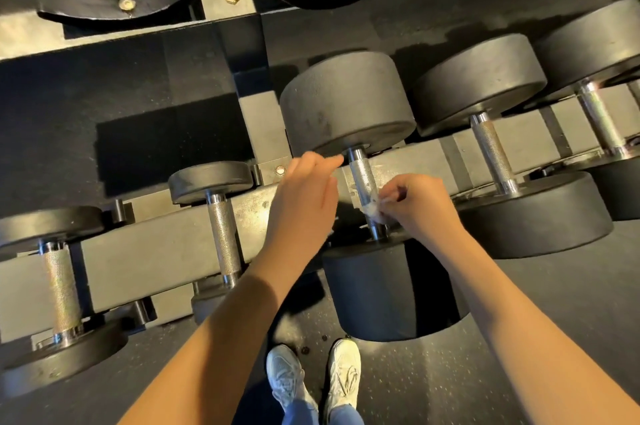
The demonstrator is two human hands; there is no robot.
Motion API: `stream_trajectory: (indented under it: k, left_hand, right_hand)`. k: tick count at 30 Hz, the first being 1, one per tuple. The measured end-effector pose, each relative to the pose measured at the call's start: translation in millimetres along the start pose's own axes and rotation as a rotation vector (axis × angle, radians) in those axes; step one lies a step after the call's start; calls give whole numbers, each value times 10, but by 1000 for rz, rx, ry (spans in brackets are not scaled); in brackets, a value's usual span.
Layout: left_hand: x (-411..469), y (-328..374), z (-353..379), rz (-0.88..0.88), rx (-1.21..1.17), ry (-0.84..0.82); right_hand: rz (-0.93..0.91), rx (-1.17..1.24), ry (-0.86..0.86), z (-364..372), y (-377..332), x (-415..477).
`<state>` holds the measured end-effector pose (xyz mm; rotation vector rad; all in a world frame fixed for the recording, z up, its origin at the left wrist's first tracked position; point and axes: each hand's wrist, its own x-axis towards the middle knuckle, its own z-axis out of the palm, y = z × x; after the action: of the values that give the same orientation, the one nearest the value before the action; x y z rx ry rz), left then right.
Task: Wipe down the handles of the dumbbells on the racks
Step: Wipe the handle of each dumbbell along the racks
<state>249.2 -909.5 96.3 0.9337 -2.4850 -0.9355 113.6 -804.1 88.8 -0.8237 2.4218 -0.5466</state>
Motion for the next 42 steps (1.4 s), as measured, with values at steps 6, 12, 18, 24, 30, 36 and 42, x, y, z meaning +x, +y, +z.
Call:
stream_trajectory:
  k: [6,12,18,24,30,36,42]
  left_hand:
    - [28,141,178,-283,-517,-271]
    - [123,200,374,-348,-597,-209]
    - [188,271,414,-433,-469,-27]
    - [351,169,621,-474,-381,180]
    - [224,127,739,-345,-103,77]
    - [163,145,695,-439,-188,100]
    - [292,146,662,-492,-213,103]
  right_hand:
    - [-54,423,32,-87,-71,-60]
    - [-198,462,19,-83,-19,-114]
    - [-143,446,-66,-161,-3,-239]
    - [107,323,159,-9,197,-374]
    - [132,312,247,64,206,-381]
    - [121,287,263,58,204,-386]
    - [90,285,286,62,202,-386]
